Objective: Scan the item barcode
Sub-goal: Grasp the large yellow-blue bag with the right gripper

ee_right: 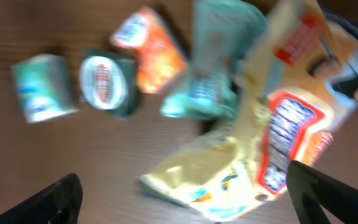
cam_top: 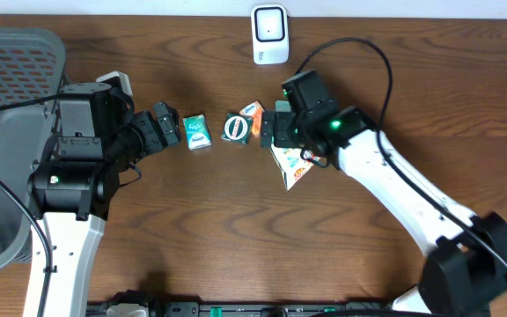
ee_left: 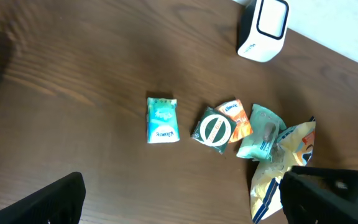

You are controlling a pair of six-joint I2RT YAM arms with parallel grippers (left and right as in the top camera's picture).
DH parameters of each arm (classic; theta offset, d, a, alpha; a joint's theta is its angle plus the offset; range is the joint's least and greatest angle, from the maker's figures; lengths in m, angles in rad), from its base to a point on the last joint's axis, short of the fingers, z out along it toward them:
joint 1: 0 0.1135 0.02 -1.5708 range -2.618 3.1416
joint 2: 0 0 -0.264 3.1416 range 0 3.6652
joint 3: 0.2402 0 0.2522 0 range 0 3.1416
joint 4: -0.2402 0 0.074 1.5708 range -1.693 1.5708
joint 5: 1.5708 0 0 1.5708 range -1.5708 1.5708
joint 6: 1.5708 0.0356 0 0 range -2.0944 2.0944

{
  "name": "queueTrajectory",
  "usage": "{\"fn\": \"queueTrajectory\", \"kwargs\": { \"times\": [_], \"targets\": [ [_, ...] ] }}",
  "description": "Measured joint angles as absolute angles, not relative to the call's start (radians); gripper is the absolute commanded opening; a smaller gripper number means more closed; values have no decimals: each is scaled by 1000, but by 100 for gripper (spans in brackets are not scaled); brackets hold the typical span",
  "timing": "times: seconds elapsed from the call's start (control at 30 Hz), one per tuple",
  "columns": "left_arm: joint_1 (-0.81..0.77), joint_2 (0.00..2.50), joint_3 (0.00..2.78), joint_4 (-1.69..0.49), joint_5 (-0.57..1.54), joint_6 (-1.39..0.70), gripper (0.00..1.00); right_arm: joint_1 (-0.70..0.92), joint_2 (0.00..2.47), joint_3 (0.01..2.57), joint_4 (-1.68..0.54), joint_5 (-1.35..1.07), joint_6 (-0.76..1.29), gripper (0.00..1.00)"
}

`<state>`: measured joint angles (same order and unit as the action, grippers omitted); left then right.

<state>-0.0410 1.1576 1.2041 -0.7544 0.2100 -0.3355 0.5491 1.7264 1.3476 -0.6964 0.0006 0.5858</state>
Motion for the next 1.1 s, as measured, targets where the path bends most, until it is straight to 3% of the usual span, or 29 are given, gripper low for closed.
{"fn": "queueTrajectory", "kwargs": {
  "times": [0.27,0.37,0.5,0.6,0.67,0.77,1.1],
  "targets": [
    [-41,1158,1204,-755,210,-336,98,543,1877,1349,-715,46,636,99],
    [-41,1158,1204,-754,210,-336,98,543,1924,1354,-714,57,645,82],
    [-41,1158,1204,-754,210,-336,98,543,1944,1357,-730,85,645,67],
    [-41,1158,1204,-754,210,-336,98,543,1944,1361,-733,98,626,43],
    [-41,1158,1204,-754,210,-336,98,542,1944,1361,-739,108,612,22],
    [-41,1158,1204,-754,210,-336,98,539,1944,1363,-762,113,588,1],
    [-41,1158,1204,-754,210,-336,98,452,1944,1566,-936,-53,440,1]
  ]
}}
